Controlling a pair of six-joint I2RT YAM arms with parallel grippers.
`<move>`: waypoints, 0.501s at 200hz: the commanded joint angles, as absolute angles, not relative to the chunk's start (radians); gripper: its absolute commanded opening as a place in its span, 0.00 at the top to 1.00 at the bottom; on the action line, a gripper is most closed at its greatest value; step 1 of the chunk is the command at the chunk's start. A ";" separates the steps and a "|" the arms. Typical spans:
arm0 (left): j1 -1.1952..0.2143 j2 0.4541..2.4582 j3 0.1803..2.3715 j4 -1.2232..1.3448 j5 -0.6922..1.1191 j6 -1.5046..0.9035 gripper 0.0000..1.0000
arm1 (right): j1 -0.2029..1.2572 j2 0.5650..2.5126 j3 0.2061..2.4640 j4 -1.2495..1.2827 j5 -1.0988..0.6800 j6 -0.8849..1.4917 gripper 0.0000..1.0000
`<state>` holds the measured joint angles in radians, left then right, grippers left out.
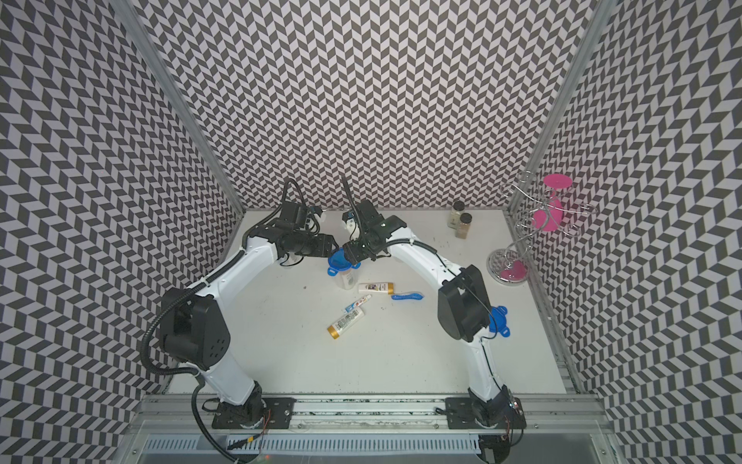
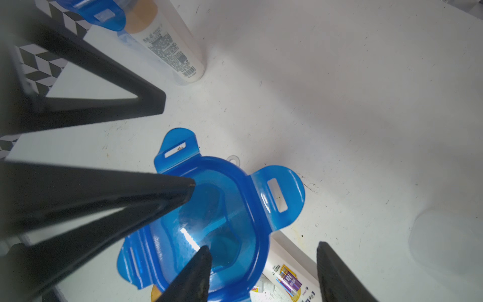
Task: Pack away toiletry kits
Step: Close the fastener on the container.
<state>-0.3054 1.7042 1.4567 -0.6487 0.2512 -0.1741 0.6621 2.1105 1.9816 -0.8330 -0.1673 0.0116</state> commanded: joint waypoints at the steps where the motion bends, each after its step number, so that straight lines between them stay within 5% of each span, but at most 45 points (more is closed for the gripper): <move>1: -0.307 1.678 1.444 -0.621 0.300 -0.173 0.34 | 0.675 2.154 1.976 -0.867 -0.127 -0.012 0.38; 100: -0.296 1.691 1.320 -0.495 0.492 -0.249 0.39 | 0.676 2.145 1.946 -0.853 -0.142 -0.016 0.38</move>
<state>-0.3035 1.6997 1.3441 -0.5396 0.3916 -0.2153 0.6655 2.1105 1.9804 -0.8276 -0.1638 0.0071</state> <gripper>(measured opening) 0.608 0.624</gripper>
